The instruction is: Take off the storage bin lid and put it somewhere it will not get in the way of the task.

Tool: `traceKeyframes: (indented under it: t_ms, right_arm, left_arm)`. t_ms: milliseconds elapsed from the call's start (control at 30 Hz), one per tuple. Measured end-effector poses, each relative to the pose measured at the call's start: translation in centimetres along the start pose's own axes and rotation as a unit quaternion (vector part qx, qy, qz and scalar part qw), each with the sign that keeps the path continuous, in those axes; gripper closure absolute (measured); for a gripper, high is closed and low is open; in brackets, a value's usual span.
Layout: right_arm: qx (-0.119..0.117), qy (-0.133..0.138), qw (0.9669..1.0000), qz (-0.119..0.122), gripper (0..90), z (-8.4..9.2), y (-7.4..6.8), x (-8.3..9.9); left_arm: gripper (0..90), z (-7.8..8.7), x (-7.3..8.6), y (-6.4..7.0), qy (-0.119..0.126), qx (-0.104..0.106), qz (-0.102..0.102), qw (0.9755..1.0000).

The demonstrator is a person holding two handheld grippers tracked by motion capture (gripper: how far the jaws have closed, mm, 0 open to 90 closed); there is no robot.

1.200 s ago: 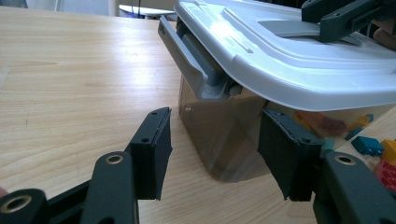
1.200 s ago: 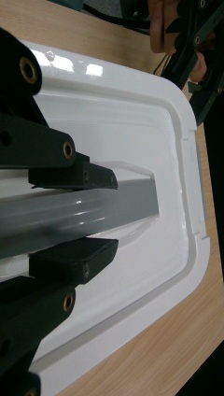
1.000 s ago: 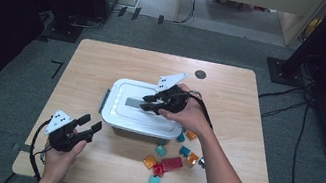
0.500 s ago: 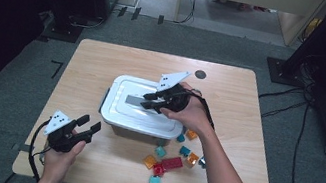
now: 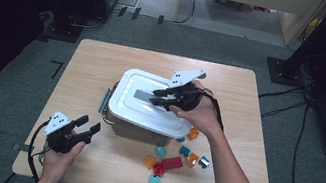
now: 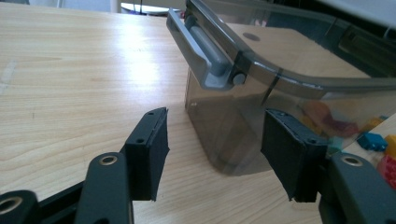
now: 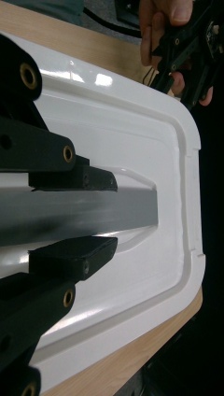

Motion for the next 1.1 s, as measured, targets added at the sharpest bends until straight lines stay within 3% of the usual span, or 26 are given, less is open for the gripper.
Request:
traceKeyframes:
  t_ms: [167, 300, 500, 600, 767, 900, 1100]
  right_arm:
    - [0.021, 0.003, 0.9997, -0.014, 68.5, 1.4, 0.1, 0.6]
    - [0.037, 0.014, 0.9986, -0.036, 68.5, 2.6, 0.2, 1.4]
    - [0.053, 0.017, 0.9969, -0.056, 68.6, 4.0, 0.4, 2.5]
    - [0.065, 0.018, 0.9959, -0.061, 68.6, 4.7, 0.5, 2.9]
    - [0.085, 0.023, 0.9931, -0.078, 68.6, 5.9, 0.8, 4.0]
    - [0.100, 0.027, 0.9903, -0.093, 68.6, 6.7, 1.0, 4.9]
    - [0.120, 0.034, 0.9860, -0.111, 68.6, 7.7, 1.2, 6.1]
  left_arm:
    - [36.0, -0.2, 0.2, -0.4, -0.004, -0.010, 0.001, 0.9999]
    - [33.5, -0.7, 0.6, -0.8, -0.021, -0.010, 0.008, 0.9997]
    - [29.1, -1.1, 1.0, -0.7, -0.035, -0.015, -0.002, 0.9993]
    - [25.6, -1.3, 1.4, -1.1, -0.044, -0.027, -0.007, 0.9986]
    - [16.3, -1.3, 1.8, -1.6, -0.049, -0.035, -0.015, 0.9981]
    - [15.7, -1.8, 2.4, -1.8, -0.062, -0.051, -0.031, 0.9963]
    - [15.8, -2.7, 3.3, -2.6, -0.090, -0.065, -0.025, 0.9935]
Point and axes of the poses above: each handheld gripper's, and its own axes: z roughly backward along the jaws, x roughly out of its underside, y roughly to its right, the point moved 2 cm from there along -z, roughly forward along the jaws, and after that the axes turned 7 degrees about -x, right-handed, at the moved point
